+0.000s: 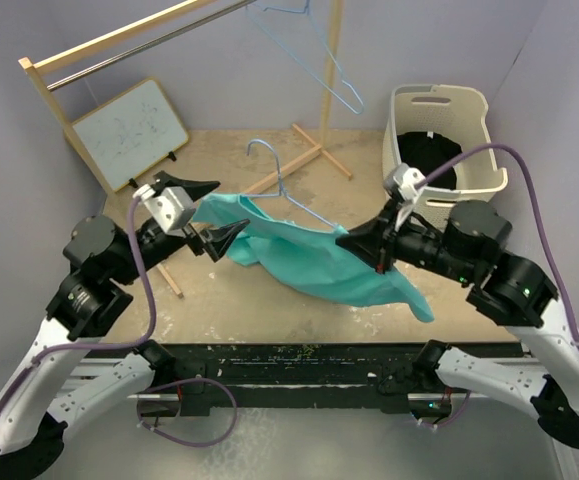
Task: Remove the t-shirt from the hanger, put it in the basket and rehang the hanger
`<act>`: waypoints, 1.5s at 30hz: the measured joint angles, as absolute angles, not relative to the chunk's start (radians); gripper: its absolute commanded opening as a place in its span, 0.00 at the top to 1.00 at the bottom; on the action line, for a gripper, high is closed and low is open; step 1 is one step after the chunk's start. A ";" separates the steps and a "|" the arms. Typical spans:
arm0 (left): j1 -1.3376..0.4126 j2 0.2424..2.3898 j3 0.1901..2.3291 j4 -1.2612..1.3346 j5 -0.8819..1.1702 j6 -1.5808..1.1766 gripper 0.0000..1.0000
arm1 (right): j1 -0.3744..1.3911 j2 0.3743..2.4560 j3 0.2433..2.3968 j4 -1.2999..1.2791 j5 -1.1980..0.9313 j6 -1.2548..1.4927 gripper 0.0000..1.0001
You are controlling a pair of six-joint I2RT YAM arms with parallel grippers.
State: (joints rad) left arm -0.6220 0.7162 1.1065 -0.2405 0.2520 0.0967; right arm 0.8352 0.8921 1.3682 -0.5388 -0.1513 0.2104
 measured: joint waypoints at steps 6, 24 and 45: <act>-0.622 0.811 1.128 -0.218 0.392 0.101 0.21 | 0.835 0.760 1.328 -0.546 -0.261 0.210 1.00; -0.619 0.888 1.140 -0.277 0.631 0.144 1.00 | 0.823 0.736 1.290 -0.562 -0.268 0.233 0.39; -0.624 0.699 1.218 -0.400 0.321 0.168 1.00 | 0.826 0.620 1.198 -0.702 0.009 0.229 0.96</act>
State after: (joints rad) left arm -0.6239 0.6987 1.2179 -0.4000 0.3206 0.1680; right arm 0.8265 0.6205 1.1976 -0.7017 0.0093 0.2295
